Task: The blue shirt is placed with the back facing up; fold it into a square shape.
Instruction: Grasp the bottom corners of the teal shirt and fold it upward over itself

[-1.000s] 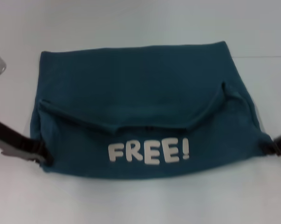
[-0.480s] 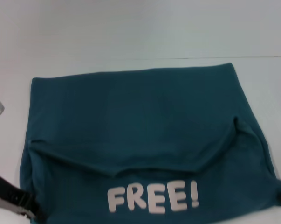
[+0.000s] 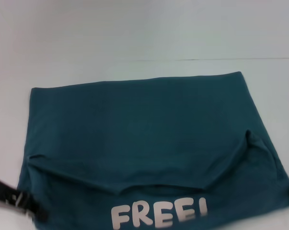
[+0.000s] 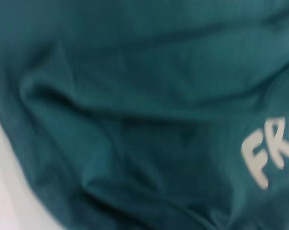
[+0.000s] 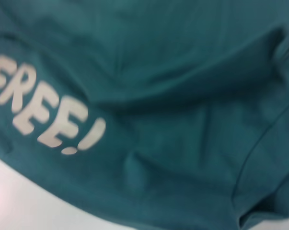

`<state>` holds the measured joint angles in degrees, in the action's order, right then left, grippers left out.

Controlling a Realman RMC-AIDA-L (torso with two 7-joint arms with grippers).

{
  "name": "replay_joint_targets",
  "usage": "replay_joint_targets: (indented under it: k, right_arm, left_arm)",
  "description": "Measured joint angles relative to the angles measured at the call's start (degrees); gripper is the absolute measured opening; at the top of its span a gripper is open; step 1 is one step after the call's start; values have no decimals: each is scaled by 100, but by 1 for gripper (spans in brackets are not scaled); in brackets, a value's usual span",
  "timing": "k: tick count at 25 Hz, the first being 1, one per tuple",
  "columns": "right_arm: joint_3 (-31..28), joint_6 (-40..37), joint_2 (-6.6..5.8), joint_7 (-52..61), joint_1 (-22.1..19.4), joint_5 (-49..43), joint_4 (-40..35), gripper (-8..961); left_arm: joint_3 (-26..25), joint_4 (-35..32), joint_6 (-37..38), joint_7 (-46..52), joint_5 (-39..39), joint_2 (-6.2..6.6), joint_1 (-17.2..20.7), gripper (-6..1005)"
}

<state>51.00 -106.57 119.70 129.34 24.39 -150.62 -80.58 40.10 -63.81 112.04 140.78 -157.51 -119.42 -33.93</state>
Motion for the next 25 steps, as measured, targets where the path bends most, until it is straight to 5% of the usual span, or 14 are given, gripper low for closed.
replay_joint_targets:
  k: [10, 18, 25]
  right_arm:
    - [-1684, 117, -174, 1, 779, 639, -199, 73]
    - [-1282, 1403, -94, 422, 1260, 454, 104, 73]
    - [-420, 3418, -90, 739, 1612, 179, 1328, 74]
  left_arm:
    - [-540, -495, -590, -52, 1023, 263, -212, 141]
    - [-453, -339, -2130, -68, 1169, 245, -517, 140]
    - [-247, 764, -4105, -227, 1149, 295, -835, 140]
